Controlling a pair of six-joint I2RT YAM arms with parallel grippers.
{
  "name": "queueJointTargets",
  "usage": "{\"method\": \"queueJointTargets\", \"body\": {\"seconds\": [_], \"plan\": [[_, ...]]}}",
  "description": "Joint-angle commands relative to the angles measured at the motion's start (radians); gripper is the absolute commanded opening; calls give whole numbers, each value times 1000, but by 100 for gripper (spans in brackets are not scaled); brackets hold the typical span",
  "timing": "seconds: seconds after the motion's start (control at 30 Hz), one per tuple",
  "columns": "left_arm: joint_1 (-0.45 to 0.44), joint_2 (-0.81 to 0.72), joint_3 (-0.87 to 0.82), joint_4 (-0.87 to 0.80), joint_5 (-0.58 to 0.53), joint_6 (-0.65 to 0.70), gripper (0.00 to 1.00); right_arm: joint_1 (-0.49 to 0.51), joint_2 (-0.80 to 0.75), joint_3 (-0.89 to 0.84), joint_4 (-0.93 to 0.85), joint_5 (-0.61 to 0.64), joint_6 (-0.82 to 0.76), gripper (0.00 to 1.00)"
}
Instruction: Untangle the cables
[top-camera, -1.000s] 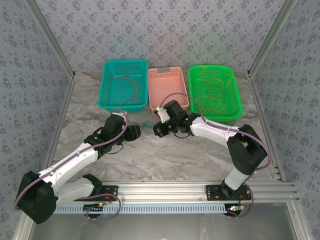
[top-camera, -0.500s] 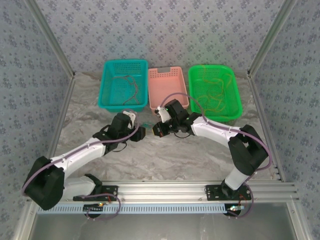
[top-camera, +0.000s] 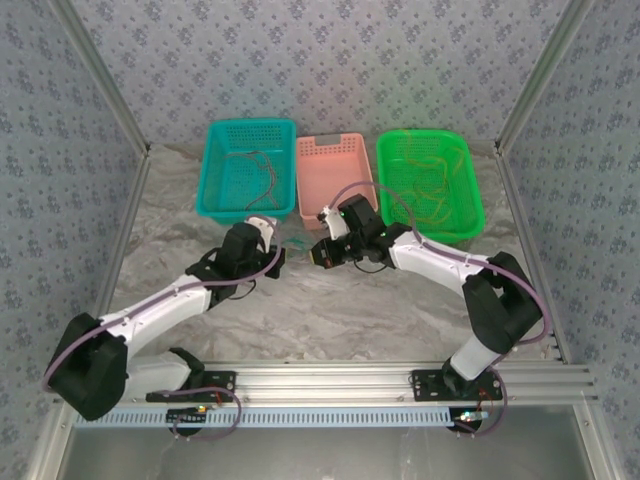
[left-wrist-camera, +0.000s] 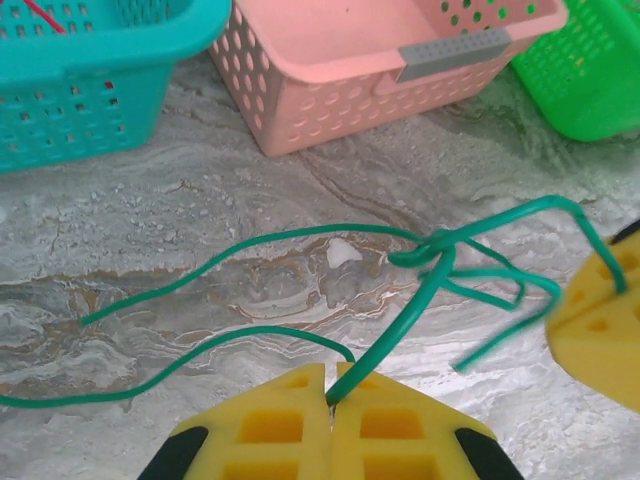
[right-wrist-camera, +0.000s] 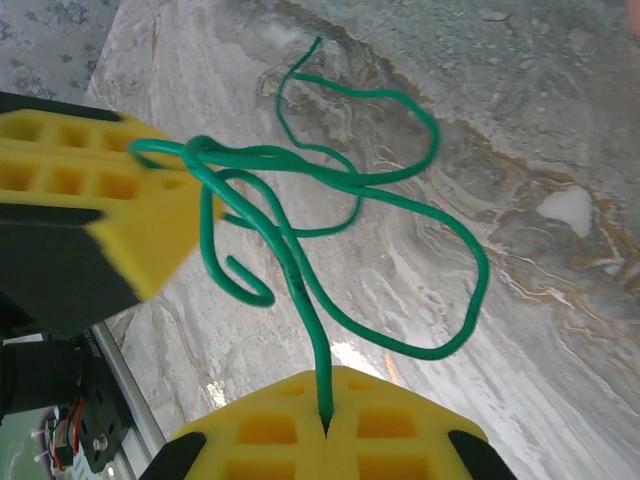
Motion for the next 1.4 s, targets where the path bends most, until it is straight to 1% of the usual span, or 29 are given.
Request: {"method": "queueJointTargets", "body": {"seconds": [0.0,0.17,0.37,0.57,0.67,0.83,0.97,1.07,1.1,1.13,1.23,1.27,1.3,1.37], "plan": [[-3,-64,37,-31,-1,19,0,-17,-33,-25,-5,19,21,0],[-1,-119,42,-43,46,2,0,-20,-38,-33,-23,52,18,0],[17,-179,99,-85,97,-44,0,-29,-25,-56,-45,105,5,0],[92,-240,174,-154,186,-86,0,-61,-27,-113,-35,145,9,0],[123,-262,195,-176,213,-99,0,-69,-28,-129,-38,161,6,0],[158,-271,226,-219,235,-102,0,-73,-44,-145,-66,212,-5,0],[160,-262,232,-220,266,-101,0,-69,-56,-150,-98,269,-13,0],[161,-249,238,-219,294,-97,0,-68,-55,-161,-93,282,-7,0],[160,-245,239,-217,301,-95,0,-66,-56,-165,-84,279,-8,3],[161,-241,240,-217,310,-94,0,-63,-62,-169,-78,278,-7,8],[161,-231,243,-219,321,-90,0,-49,-91,-173,-71,287,-6,32],[160,-230,242,-217,322,-89,0,-46,-108,-174,-72,287,1,37],[160,-229,242,-214,325,-86,0,-44,-124,-176,-70,286,10,41],[160,-228,242,-207,331,-80,0,-44,-175,-178,-67,278,35,45]]}}
